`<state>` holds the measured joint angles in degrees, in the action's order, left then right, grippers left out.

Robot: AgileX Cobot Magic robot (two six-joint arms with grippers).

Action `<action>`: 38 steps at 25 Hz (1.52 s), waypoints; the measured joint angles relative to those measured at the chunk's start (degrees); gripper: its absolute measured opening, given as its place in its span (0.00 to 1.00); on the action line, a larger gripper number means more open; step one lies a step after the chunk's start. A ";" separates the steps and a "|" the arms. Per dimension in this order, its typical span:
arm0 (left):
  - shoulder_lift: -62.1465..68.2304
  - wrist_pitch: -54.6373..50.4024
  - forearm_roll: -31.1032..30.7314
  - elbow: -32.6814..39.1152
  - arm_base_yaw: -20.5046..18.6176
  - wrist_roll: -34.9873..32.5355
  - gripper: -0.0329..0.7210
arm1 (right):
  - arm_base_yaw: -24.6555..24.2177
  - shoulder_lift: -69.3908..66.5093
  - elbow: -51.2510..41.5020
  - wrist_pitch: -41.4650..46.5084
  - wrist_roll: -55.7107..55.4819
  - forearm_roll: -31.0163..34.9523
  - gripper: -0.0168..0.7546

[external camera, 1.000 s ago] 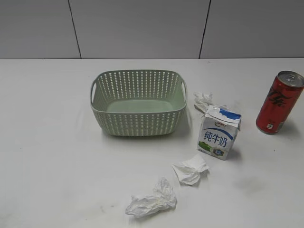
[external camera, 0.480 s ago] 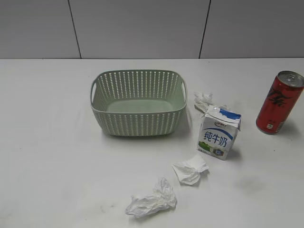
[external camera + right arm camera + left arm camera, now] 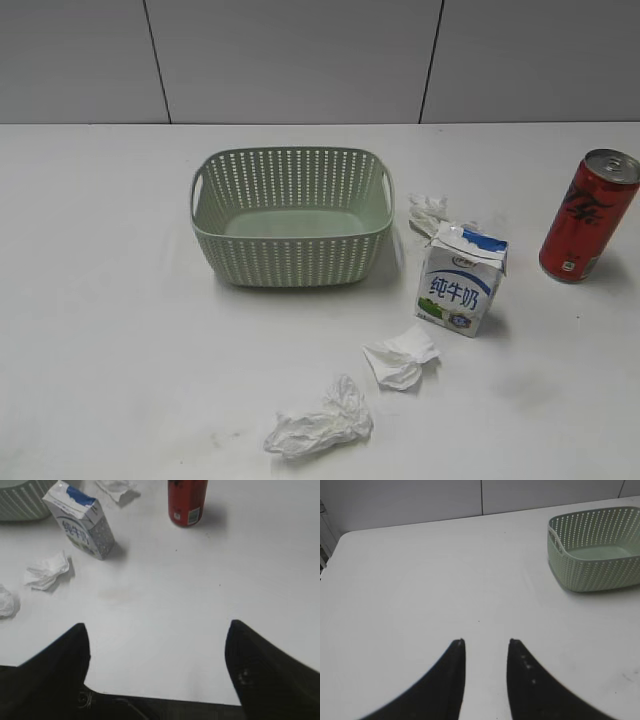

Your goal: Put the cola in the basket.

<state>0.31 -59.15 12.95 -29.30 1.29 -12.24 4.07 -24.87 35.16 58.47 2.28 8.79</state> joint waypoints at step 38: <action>0.00 0.00 0.00 0.00 0.00 0.00 0.35 | 0.00 -80.51 46.90 -1.32 -7.06 -6.15 0.90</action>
<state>0.31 -59.15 12.95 -29.30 1.29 -12.24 4.07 -105.38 82.05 57.16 -4.78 2.63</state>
